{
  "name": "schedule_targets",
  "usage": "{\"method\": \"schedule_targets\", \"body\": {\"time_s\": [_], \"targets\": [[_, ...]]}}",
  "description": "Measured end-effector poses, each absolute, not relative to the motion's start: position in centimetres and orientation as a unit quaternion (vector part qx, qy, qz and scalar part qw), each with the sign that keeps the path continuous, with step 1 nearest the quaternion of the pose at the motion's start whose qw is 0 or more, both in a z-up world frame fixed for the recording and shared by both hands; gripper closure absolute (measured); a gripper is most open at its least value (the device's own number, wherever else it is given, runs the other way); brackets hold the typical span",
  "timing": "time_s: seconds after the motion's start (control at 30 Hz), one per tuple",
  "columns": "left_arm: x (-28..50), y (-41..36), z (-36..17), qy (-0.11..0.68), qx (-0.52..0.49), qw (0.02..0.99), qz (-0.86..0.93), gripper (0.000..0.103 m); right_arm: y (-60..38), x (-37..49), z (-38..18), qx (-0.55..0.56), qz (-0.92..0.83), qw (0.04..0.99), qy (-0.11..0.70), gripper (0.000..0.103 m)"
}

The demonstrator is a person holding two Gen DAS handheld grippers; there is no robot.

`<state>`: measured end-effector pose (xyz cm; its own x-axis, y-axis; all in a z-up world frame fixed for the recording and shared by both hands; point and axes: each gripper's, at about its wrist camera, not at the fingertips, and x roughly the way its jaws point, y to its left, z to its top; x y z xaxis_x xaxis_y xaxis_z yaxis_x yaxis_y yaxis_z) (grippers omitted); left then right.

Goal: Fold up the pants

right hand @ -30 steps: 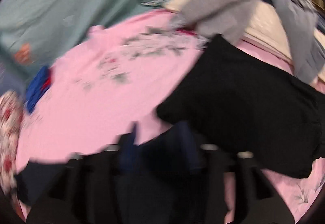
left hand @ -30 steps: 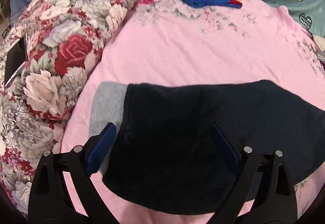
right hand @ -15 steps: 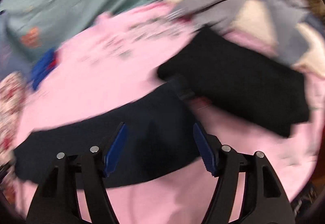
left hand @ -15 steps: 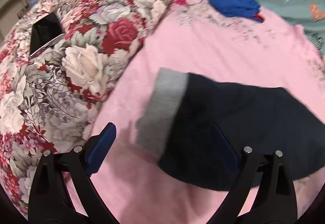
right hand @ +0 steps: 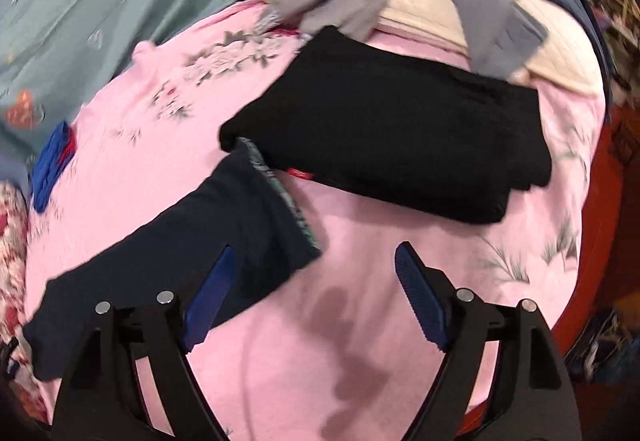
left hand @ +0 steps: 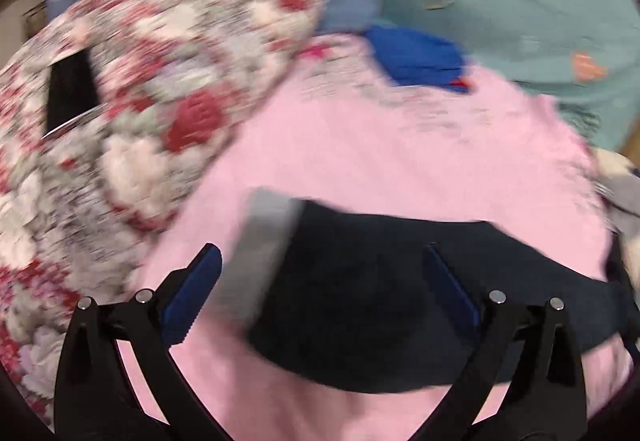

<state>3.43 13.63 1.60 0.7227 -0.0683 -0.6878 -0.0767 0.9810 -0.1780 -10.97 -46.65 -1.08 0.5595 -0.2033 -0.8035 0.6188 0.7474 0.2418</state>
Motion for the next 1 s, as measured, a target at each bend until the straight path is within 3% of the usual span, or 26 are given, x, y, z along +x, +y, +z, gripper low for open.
{"method": "schedule_targets", "body": {"time_s": [0.1, 0.27, 0.4, 0.47, 0.53, 0.57, 0.7, 0.87, 1.0], "targets": [[4.2, 10.1, 0.7, 0.399, -0.067, 0.911, -0.082, 0.002, -46.1, -11.3, -2.5, 0.3, -0.201, 0.838, 0.409, 0.021], [7.3, 8.7, -5.4, 0.5, -0.078, 0.861, -0.05, 0.002, -44.8, -8.2, -2.4, 0.291, -0.188, 0.841, 0.416, 0.019], [8.1, 7.1, -6.5, 0.487, -0.005, 0.873, -0.012, 0.002, -45.1, -6.1, -2.9, 0.298, -0.202, 0.844, 0.398, 0.022], [8.5, 7.3, -6.5, 0.492, -0.024, 0.87, -0.005, 0.002, -45.7, -5.3, -3.3, 0.307, -0.218, 0.84, 0.391, 0.051], [9.1, 7.4, -6.5, 0.499, -0.035, 0.866, -0.002, 0.002, -46.6, -5.0, -3.6, 0.331, -0.221, 0.831, 0.388, 0.066], [9.4, 7.4, -6.5, 0.501, -0.037, 0.865, -0.001, 0.002, -46.8, -4.8, -3.8, 0.351, -0.21, 0.823, 0.394, 0.084], [9.1, 7.5, -6.4, 0.507, -0.044, 0.861, 0.0, 0.002, -45.2, -5.4, -1.5, 0.393, -0.16, 0.821, 0.381, 0.085], [7.7, 8.9, -5.4, 0.507, -0.096, 0.856, -0.008, 0.002, -34.4, -2.9, 4.8, 0.295, -0.028, 0.881, 0.369, 0.085], [6.3, 9.3, -4.5, 0.489, -0.109, 0.865, -0.015, 0.002, -23.7, 1.2, 3.1, 0.217, 0.069, 0.874, 0.429, 0.084]]}}
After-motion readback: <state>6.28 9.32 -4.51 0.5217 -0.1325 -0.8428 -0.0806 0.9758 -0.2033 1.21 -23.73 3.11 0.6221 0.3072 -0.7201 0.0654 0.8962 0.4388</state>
